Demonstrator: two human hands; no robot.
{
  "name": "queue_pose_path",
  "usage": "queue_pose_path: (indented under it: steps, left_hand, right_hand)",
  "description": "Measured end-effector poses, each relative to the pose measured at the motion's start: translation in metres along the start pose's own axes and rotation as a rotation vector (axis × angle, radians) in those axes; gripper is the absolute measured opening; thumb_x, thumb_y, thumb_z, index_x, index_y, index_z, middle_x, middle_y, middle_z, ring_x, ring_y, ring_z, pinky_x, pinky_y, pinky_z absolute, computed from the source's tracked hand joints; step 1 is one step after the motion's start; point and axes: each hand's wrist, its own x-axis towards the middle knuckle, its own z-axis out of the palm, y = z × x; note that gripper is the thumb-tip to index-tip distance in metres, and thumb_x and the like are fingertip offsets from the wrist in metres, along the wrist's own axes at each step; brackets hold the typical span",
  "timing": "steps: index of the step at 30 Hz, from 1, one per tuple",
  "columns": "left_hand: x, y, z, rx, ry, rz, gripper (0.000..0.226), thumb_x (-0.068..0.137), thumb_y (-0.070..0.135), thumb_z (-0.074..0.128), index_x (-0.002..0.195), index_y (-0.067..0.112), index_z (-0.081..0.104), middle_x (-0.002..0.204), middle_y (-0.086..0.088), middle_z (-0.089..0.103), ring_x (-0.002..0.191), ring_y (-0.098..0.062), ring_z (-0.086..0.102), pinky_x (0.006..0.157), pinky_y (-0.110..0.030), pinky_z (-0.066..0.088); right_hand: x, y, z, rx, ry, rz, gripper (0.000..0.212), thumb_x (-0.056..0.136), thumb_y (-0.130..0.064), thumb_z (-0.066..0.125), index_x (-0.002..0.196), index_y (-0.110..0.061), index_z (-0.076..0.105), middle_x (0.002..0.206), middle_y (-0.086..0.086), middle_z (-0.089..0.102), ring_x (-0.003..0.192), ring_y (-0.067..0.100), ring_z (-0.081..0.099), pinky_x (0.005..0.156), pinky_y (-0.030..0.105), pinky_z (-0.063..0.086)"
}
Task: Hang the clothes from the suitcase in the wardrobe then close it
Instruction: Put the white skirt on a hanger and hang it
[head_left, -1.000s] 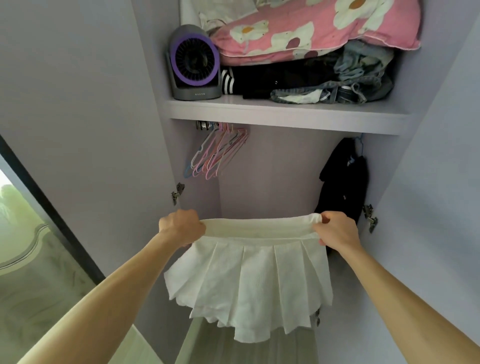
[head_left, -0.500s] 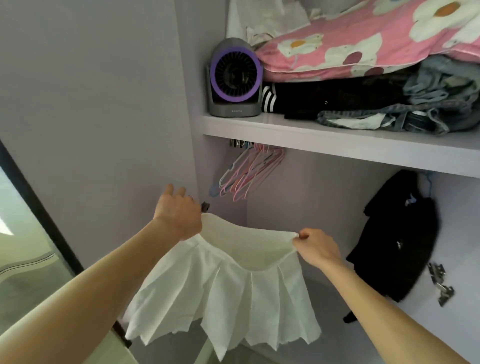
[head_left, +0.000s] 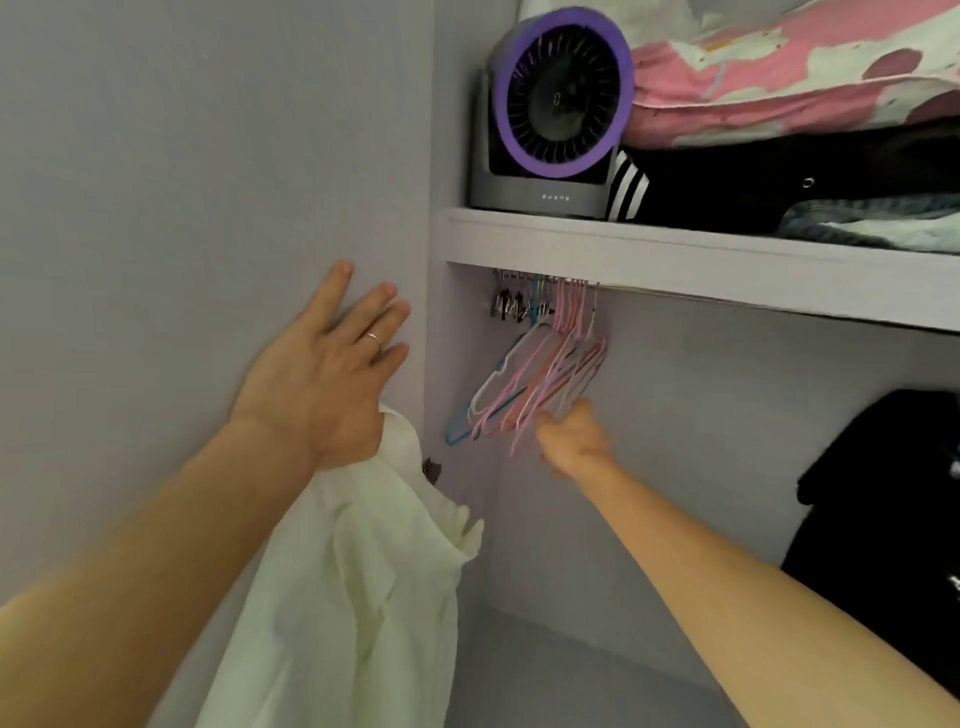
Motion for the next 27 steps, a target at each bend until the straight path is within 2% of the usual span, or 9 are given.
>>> queue_pose_path:
  steps: [2, 4, 6, 8, 10, 14, 19, 24, 27]
  left_hand:
    - [0.002, -0.001, 0.007, 0.007, 0.04, -0.011, 0.064, 0.097, 0.039, 0.008, 0.159, 0.024, -0.001, 0.165, -0.01, -0.019, 0.152, -0.029, -0.02, 0.114, -0.063, -0.02]
    - [0.003, -0.001, 0.016, 0.026, 0.087, -0.013, 0.064, 0.097, 0.039, 0.007, 0.159, 0.025, 0.002, 0.165, -0.01, -0.017, 0.152, -0.029, -0.02, 0.114, -0.064, -0.019]
    - [0.005, -0.001, 0.018, 0.033, 0.109, -0.009, 0.064, 0.097, 0.04, 0.006, 0.159, 0.024, 0.005, 0.166, -0.009, -0.014, 0.152, -0.029, -0.019, 0.114, -0.064, -0.019]
    - [0.006, 0.0, 0.019, 0.013, 0.126, -0.004, 0.064, 0.098, 0.04, 0.007, 0.16, 0.023, 0.007, 0.166, -0.01, -0.013, 0.152, -0.03, -0.018, 0.114, -0.064, -0.02]
    - [0.007, 0.0, 0.021, 0.005, 0.137, 0.004, 0.064, 0.098, 0.039, 0.007, 0.16, 0.022, 0.007, 0.166, -0.011, -0.013, 0.152, -0.031, -0.018, 0.113, -0.065, -0.021]
    - [0.008, 0.0, 0.023, -0.025, 0.148, 0.028, 0.065, 0.098, 0.038, 0.006, 0.16, 0.018, 0.005, 0.165, -0.014, -0.015, 0.151, -0.035, -0.019, 0.11, -0.066, -0.024]
    - [0.003, -0.001, 0.018, -0.128, 0.117, 0.059, 0.065, 0.101, 0.043, 0.012, 0.159, 0.015, 0.014, 0.163, -0.02, -0.017, 0.15, -0.039, -0.021, 0.109, -0.066, -0.026]
    - [-0.002, -0.012, 0.001, -0.248, 0.01, 0.119, 0.056, 0.099, 0.048, 0.021, 0.133, 0.027, 0.061, 0.165, -0.015, -0.011, 0.149, -0.04, -0.022, 0.107, -0.066, -0.029]
    - [-0.005, -0.019, -0.01, -0.258, -0.068, 0.11, 0.055, 0.099, 0.049, 0.02, 0.128, 0.035, 0.065, 0.166, -0.007, -0.01, 0.15, -0.036, -0.023, 0.107, -0.065, -0.029]
  right_hand:
    - [0.028, 0.009, 0.022, 0.009, 0.048, 0.022, 0.068, 0.09, -0.045, 0.047, 0.144, -0.008, 0.026, 0.125, 0.02, 0.064, 0.104, 0.037, 0.068, 0.09, 0.05, 0.056]
    - [0.031, 0.005, 0.037, -0.008, 0.11, 0.034, 0.057, 0.091, -0.037, 0.052, 0.135, -0.006, 0.036, 0.121, 0.022, 0.065, 0.103, 0.039, 0.067, 0.09, 0.049, 0.056]
    - [0.023, -0.003, 0.04, -0.042, 0.168, 0.05, 0.048, 0.093, -0.029, 0.055, 0.132, -0.002, 0.047, 0.125, 0.021, 0.063, 0.111, 0.039, 0.063, 0.093, 0.042, 0.053]
    - [0.023, -0.008, 0.039, -0.068, 0.203, 0.09, 0.044, 0.098, -0.028, 0.047, 0.13, 0.0, 0.056, 0.131, 0.022, 0.061, 0.119, 0.038, 0.058, 0.096, 0.038, 0.046]
    - [0.022, -0.014, 0.033, -0.074, 0.245, 0.115, 0.047, 0.103, -0.028, 0.035, 0.132, 0.002, 0.056, 0.137, 0.023, 0.057, 0.125, 0.038, 0.054, 0.102, 0.038, 0.042]
    - [0.007, -0.035, 0.01, -0.081, 0.37, 0.071, 0.046, 0.106, -0.023, 0.027, 0.132, 0.002, 0.056, 0.137, 0.025, 0.056, 0.125, 0.04, 0.053, 0.103, 0.04, 0.042]
    - [-0.023, -0.032, -0.021, -0.056, 0.343, 0.125, 0.052, 0.108, -0.029, 0.022, 0.129, 0.002, 0.058, 0.134, 0.026, 0.057, 0.125, 0.041, 0.053, 0.104, 0.042, 0.041]
    - [-0.076, 0.005, -0.08, -0.065, 0.276, 0.089, 0.057, 0.107, -0.039, 0.021, 0.107, -0.006, 0.068, 0.111, 0.021, 0.068, 0.107, 0.04, 0.061, 0.095, 0.043, 0.046]
    - [-0.117, 0.026, -0.124, -0.038, 0.199, 0.052, 0.053, 0.107, -0.041, 0.023, 0.072, -0.012, 0.05, 0.074, 0.008, 0.06, 0.074, 0.027, 0.057, 0.075, 0.041, 0.048]
